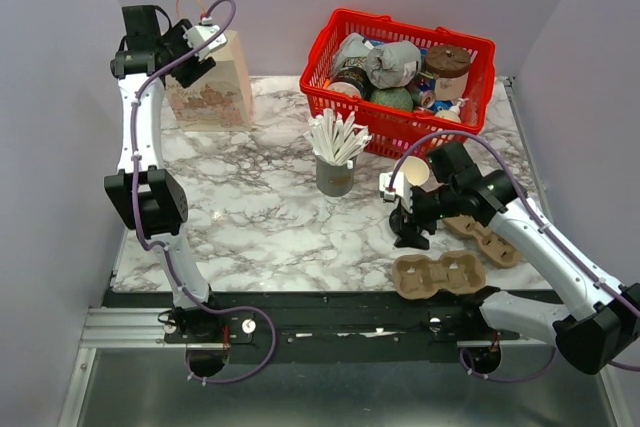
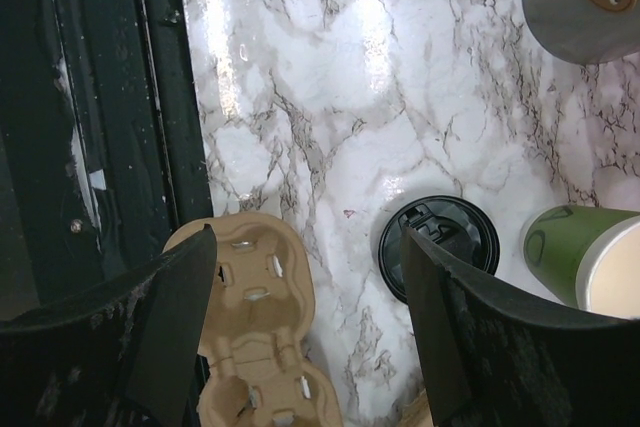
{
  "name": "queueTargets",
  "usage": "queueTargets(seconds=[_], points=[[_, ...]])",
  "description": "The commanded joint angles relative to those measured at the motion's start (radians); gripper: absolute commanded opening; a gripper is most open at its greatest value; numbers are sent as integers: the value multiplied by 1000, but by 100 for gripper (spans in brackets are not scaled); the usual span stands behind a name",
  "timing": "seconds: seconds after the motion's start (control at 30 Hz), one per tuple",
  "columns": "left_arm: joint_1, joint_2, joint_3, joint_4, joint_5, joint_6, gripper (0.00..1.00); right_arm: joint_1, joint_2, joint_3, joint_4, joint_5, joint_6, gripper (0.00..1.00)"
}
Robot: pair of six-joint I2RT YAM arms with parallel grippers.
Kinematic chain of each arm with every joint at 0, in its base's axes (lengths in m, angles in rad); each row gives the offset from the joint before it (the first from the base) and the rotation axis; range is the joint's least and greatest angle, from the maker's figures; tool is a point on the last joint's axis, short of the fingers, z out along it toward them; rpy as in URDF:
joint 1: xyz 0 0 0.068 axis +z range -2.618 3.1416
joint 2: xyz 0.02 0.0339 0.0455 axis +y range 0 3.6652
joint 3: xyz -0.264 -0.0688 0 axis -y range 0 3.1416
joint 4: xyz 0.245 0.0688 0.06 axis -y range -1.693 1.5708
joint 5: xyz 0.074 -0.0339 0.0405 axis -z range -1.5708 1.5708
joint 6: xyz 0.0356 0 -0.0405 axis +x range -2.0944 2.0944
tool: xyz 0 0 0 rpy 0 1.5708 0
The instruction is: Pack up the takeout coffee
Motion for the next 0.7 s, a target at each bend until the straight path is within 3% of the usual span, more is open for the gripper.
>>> queueTargets(seconds=[0.0,0.13,0.27,0.43,0.53,0.57,0.67], points=[[-13,-35,-44,-5,-3,83,61,-3,0,-12,27,6,8,82],[-25,-87,-133,-52,-14,165,43,-3,18,-6,31,6,5,83],[-37,-146,-207,-106,-37,209,16,-3,46,14,37,0,3,83],[-39,-207,-302,-134,-47,220,0,-3,76,40,41,-6,3,83],[-42,-264,-347,-123,-25,212,0,-3,87,53,45,-12,9,83],[-43,-296,-357,-108,-14,200,8,-3,87,53,47,-16,11,83],[-57,-353,-420,27,-3,174,56,-3,92,56,48,-28,19,83]])
